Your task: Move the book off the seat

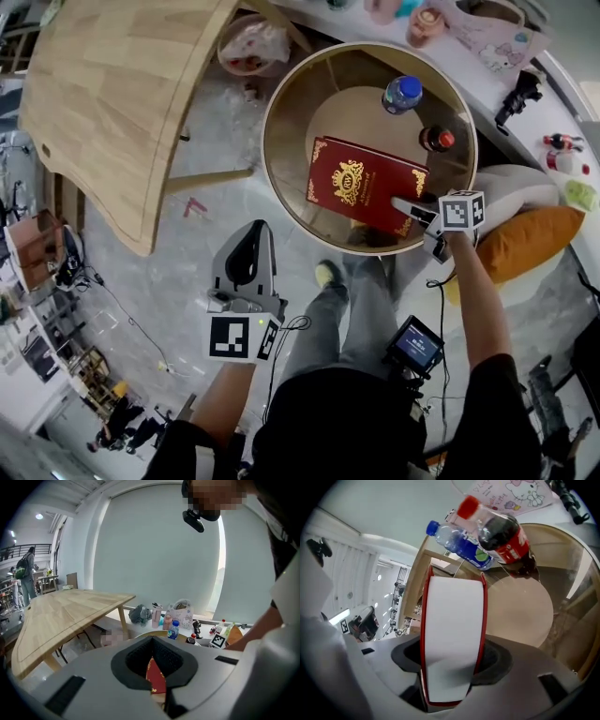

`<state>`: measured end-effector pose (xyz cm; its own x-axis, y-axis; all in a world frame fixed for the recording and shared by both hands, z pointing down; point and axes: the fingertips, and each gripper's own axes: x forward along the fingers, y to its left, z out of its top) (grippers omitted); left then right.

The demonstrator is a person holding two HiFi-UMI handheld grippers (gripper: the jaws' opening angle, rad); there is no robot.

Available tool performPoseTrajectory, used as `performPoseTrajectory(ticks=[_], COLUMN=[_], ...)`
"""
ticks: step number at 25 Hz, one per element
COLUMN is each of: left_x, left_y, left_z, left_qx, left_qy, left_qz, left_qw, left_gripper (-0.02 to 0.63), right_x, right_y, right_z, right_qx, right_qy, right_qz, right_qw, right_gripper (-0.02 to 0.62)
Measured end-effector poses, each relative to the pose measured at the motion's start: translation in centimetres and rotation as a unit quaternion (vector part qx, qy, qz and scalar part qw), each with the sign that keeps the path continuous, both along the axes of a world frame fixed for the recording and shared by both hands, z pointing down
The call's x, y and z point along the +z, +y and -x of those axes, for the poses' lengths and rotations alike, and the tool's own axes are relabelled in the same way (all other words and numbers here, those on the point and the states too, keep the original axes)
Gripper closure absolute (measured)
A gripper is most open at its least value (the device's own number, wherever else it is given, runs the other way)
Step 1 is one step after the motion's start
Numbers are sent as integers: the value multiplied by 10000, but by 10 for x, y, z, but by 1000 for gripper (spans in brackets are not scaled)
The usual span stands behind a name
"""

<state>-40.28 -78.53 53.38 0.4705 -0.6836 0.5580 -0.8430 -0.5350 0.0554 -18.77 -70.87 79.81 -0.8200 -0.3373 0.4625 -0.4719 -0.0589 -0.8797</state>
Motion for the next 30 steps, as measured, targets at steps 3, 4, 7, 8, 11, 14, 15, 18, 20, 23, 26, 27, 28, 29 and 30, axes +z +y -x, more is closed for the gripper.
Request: performPoseTrajectory(ticks=[3, 4, 7, 8, 11, 14, 15, 18, 20, 23, 26, 27, 28, 29, 30], left_x=[12, 15, 17, 16, 15, 16, 16, 15, 14, 14, 12, 10, 8, 6, 2], left_y=[3, 3, 1, 1, 1, -2, -2, 1, 4, 7, 5, 4, 3, 1, -1], left_z=[-7, -9, -16, -19, -26, -32, -34, -38, -39, -35, -28, -26, -24, -22, -20], left_qx=[110, 135, 201, 220, 284, 353, 378, 429, 447, 426, 378, 372, 385, 420, 474], left_qy=[-20, -11, 16, 16, 12, 14, 13, 11, 49, 119, 175, 199, 218, 235, 255], left_qz=[90, 100, 95, 93, 75, 34, 19, 17, 33, 21, -15, -26, -40, -61, -91], left_qw=[9999, 9999, 9998, 9997, 9996, 9994, 9993, 9991, 9990, 9990, 9991, 9991, 9990, 9988, 9985], left_gripper=[595, 595, 595, 595, 595, 595, 595, 595, 595, 595, 595, 595, 595, 595, 595], right_x=[19, 25, 38, 41, 51, 61, 63, 71, 76, 74, 69, 65, 59, 54, 48], right_y=[8, 10, 10, 9, 5, -1, -3, -2, 3, 4, 3, 2, 2, 2, 3], right_z=[-5, -8, -17, -20, -28, -33, -35, -44, -52, -53, -58, -61, -64, -66, -68], right_qx=[120, 144, 306, 392, 574, 593, 605, 689, 684, 555, 239, 132, 45, -22, -70], right_qy=[85, 176, 439, 513, 726, 981, 1079, 1585, 2008, 2356, 2989, 3270, 3552, 3808, 4029], right_qz=[139, 168, 230, 240, 256, 238, 219, 172, 175, 92, -116, -208, -278, -310, -320], right_qw=[9998, 9996, 9983, 9976, 9954, 9931, 9921, 9848, 9771, 9702, 9539, 9447, 9344, 9241, 9147], right_gripper=[317, 306, 284, 277, 260, 247, 243, 239, 239, 241, 248, 267, 310, 381, 409])
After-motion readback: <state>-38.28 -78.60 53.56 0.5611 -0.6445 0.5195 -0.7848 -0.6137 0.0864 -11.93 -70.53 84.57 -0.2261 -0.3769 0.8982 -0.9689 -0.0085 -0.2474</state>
